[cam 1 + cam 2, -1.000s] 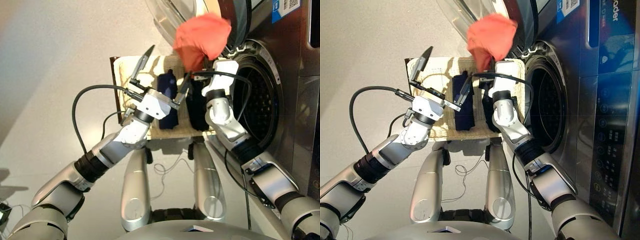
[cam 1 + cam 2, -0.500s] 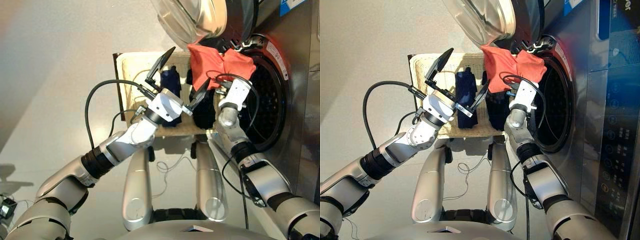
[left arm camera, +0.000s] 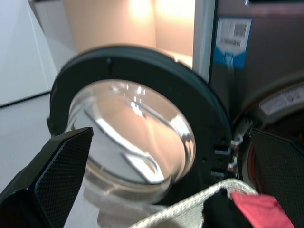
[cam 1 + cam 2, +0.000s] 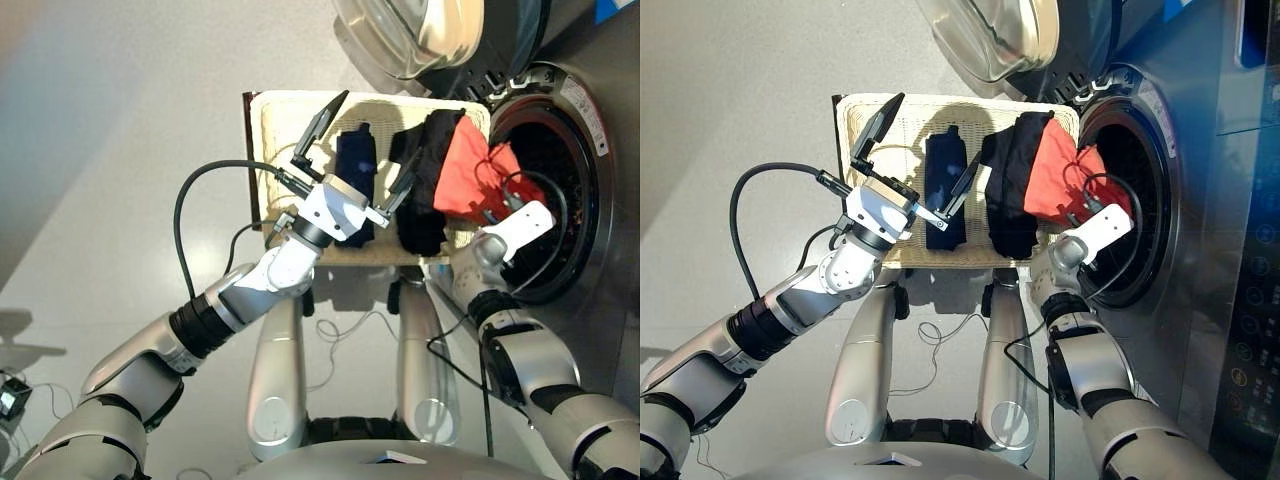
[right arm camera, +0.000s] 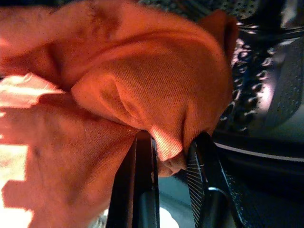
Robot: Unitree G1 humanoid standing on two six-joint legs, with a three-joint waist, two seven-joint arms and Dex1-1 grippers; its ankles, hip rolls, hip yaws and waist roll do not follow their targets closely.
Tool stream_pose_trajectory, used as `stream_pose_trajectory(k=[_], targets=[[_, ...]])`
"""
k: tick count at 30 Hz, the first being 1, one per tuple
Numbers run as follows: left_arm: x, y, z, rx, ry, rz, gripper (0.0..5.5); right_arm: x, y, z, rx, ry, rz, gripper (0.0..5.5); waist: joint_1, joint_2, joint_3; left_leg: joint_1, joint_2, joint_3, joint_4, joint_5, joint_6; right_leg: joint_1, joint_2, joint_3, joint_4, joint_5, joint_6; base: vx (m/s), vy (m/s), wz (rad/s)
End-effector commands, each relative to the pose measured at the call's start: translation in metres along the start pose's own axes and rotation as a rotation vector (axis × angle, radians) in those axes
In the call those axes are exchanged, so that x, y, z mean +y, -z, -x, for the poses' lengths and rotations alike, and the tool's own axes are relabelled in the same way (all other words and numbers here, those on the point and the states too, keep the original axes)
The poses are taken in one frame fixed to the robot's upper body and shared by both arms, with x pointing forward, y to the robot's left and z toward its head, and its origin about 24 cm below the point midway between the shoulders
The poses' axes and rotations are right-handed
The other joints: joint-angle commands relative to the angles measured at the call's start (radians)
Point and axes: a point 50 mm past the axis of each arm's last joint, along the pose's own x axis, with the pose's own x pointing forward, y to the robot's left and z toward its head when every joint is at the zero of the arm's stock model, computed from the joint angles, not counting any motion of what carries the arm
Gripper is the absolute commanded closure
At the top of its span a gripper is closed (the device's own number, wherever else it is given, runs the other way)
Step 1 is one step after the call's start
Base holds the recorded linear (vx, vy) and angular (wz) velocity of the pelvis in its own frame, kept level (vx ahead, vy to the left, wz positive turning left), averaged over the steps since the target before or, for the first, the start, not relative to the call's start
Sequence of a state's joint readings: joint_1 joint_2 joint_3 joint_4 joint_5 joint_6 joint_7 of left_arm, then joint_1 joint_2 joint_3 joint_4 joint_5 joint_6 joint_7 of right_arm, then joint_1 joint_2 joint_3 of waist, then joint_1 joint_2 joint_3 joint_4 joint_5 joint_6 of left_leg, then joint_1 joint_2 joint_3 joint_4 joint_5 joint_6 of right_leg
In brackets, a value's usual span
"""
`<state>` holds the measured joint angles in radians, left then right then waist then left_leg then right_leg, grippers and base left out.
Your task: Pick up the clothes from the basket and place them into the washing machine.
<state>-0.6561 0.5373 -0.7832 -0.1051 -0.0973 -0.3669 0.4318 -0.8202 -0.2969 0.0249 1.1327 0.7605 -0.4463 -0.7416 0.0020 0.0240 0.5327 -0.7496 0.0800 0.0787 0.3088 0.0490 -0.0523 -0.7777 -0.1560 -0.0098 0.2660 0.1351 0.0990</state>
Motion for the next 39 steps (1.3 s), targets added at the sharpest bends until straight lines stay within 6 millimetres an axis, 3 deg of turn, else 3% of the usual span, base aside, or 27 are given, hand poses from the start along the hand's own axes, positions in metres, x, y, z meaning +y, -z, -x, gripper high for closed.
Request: stream_pose_trajectory(k=[1,10,18,26,34,35,36,39], targets=[[0.000,-0.033,-0.005,-0.158,-0.044,0.109,0.00,-0.019,-0.054,-0.029,-0.171,0.134,-0.082,5.50,-0.005,0.062,-0.013,-0.048,-0.034,-0.023,0.064,-0.050,-0.003,-0.043,0.006,0.055,0.129,-0.122,0.029,-0.055,-0.040,0.020],[0.013,-0.036,0.003,-0.155,-0.117,0.096,0.00,-0.032,-0.145,-0.050,-0.452,0.206,-0.112,5.50,0.004,0.086,-0.013,-0.311,-0.020,-0.050,0.275,-0.109,-0.008,-0.314,0.014,0.066,0.363,-0.189,0.014,-0.061,-0.040,0.095],[0.026,-0.042,0.011,-0.158,-0.154,0.071,0.00,-0.047,-0.212,-0.054,-0.561,0.322,-0.308,5.50,0.009,0.088,-0.013,-0.445,-0.011,-0.047,0.359,-0.130,-0.009,-0.456,0.022,0.082,0.449,-0.207,0.006,-0.007,-0.002,0.009],[0.036,-0.043,0.012,-0.157,-0.164,0.046,0.00,-0.060,-0.237,-0.053,-0.615,0.365,-0.407,5.50,0.007,0.093,-0.013,-0.474,-0.014,-0.040,0.373,-0.134,-0.006,-0.496,0.028,0.098,0.469,-0.209,0.007,0.000,0.000,0.000],[0.040,-0.042,0.010,-0.158,-0.157,0.038,0.00,-0.067,-0.229,-0.057,-0.582,0.373,-0.454,5.50,0.010,0.098,-0.013,-0.463,-0.019,-0.036,0.366,-0.136,-0.001,-0.485,0.032,0.105,0.462,-0.209,0.007,0.000,0.000,0.000],[0.039,-0.042,0.010,-0.156,-0.154,0.042,0.00,-0.065,-0.227,-0.057,-0.565,0.359,-0.472,4.55,0.011,0.099,-0.013,-0.462,-0.019,-0.035,0.366,-0.136,0.000,-0.485,0.032,0.105,0.462,-0.209,0.007,0.000,0.000,0.000],[0.039,-0.041,0.010,-0.152,-0.152,0.042,0.00,-0.063,-0.224,-0.058,-0.547,0.338,-0.488,0.00,0.011,0.099,-0.013,-0.460,-0.018,-0.034,0.365,-0.136,0.000,-0.483,0.033,0.105,0.461,-0.208,0.007,0.000,0.000,0.000],[0.040,-0.040,0.010,-0.140,-0.153,0.055,0.00,-0.053,-0.211,-0.058,-0.493,0.268,-0.527,0.00,0.009,0.096,-0.013,-0.454,-0.017,-0.029,0.360,-0.135,0.002,-0.477,0.037,0.106,0.456,-0.206,0.006,0.000,0.000,0.000]])
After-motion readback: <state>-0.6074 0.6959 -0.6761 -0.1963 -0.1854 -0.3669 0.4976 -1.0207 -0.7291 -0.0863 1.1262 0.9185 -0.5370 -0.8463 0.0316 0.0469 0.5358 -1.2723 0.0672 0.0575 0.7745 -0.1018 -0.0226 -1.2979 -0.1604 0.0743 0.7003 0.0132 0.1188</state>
